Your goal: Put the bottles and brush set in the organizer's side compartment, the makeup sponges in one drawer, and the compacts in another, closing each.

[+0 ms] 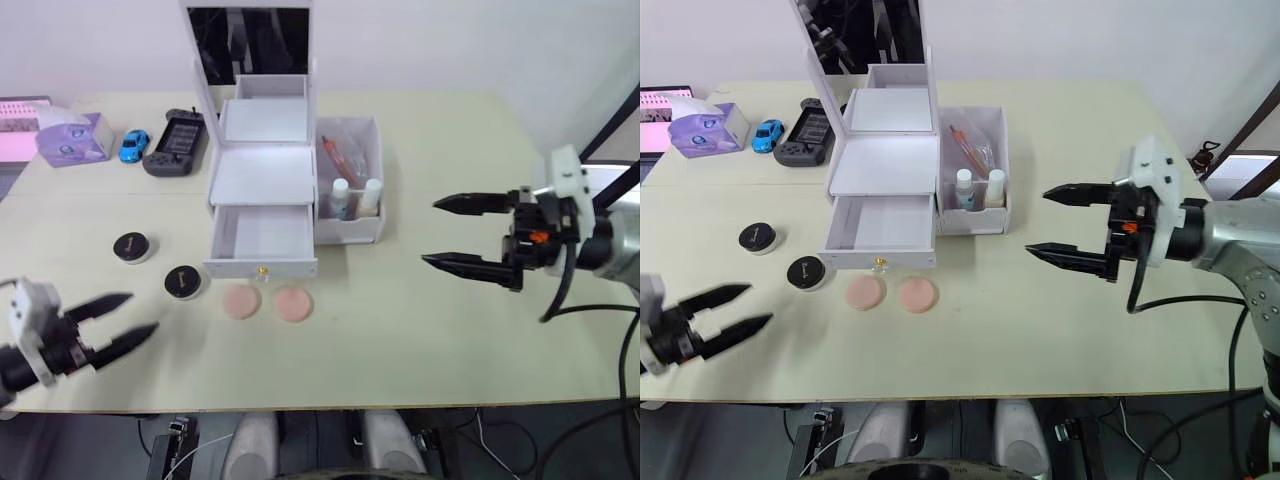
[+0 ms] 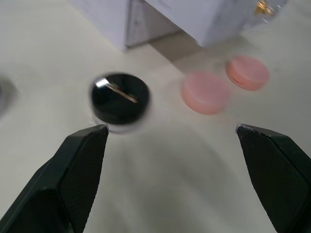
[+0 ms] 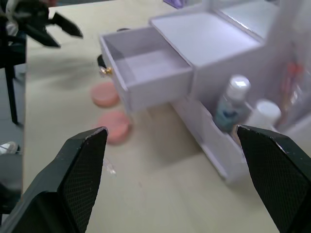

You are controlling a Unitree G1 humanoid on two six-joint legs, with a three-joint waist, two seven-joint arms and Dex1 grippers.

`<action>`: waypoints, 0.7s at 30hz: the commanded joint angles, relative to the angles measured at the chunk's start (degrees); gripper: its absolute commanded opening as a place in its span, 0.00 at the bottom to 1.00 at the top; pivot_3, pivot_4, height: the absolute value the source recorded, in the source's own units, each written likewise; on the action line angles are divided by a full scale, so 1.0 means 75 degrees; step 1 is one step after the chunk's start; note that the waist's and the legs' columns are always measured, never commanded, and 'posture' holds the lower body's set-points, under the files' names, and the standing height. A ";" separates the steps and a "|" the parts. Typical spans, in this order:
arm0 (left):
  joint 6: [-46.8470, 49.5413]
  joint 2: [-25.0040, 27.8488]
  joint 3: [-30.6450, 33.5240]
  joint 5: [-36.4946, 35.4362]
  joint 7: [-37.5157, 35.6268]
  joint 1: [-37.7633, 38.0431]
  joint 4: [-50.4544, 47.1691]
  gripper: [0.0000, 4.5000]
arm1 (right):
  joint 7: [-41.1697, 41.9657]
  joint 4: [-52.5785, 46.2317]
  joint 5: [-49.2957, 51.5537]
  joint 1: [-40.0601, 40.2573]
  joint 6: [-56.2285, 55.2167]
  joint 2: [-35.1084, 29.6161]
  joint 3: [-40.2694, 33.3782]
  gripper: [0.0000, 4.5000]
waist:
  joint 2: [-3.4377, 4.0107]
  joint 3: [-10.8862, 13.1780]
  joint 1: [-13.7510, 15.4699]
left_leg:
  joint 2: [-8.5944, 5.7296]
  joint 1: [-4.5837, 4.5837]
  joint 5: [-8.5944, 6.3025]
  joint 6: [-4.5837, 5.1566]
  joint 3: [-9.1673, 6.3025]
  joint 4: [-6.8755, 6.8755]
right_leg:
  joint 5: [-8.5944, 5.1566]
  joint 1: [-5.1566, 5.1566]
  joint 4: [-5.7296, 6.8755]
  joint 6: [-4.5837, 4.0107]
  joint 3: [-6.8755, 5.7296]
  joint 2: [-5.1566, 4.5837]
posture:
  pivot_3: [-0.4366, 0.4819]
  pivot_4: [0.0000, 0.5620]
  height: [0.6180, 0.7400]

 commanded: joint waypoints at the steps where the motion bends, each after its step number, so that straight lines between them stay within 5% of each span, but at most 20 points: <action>1: 0.0256 -0.0371 0.0131 -0.0512 0.0625 0.0473 -0.1563 0.98 | -0.0259 -0.0123 0.0290 -0.0614 0.0423 -0.0047 0.0211 1.00 | 0.0003 0.0001 0.0008 | 0.0009 0.0000 -0.0001 -0.0001 0.0006 0.0006 | 0.0001 -0.0018 -0.0013 -0.0001 -0.0005 0.0000 | 0.48 0.27 1.00; 9: 0.0859 -0.0997 -0.1773 -0.0197 0.2489 0.0618 -0.3765 0.98 | 0.0045 0.0487 0.0753 -0.2169 0.1864 -0.0336 0.1061 1.00 | 0.0009 -0.0007 -0.0019 | 0.0012 -0.0032 0.0001 0.0002 0.0095 0.0014 | 0.0014 0.0022 -0.0105 -0.0022 -0.0015 -0.0040 | 0.48 0.27 1.00; 21: 0.1310 -0.1200 -0.4952 0.1644 0.4268 -0.1055 -0.3525 0.98 | -0.0083 0.0465 0.0197 -0.2653 0.2118 -0.0544 0.1509 1.00 | 0.0000 -0.0016 -0.0002 | 0.0019 -0.0029 -0.0017 0.0039 0.0053 0.0004 | 0.0039 0.0001 -0.0043 -0.0051 -0.0012 0.0018 | 0.48 0.27 1.00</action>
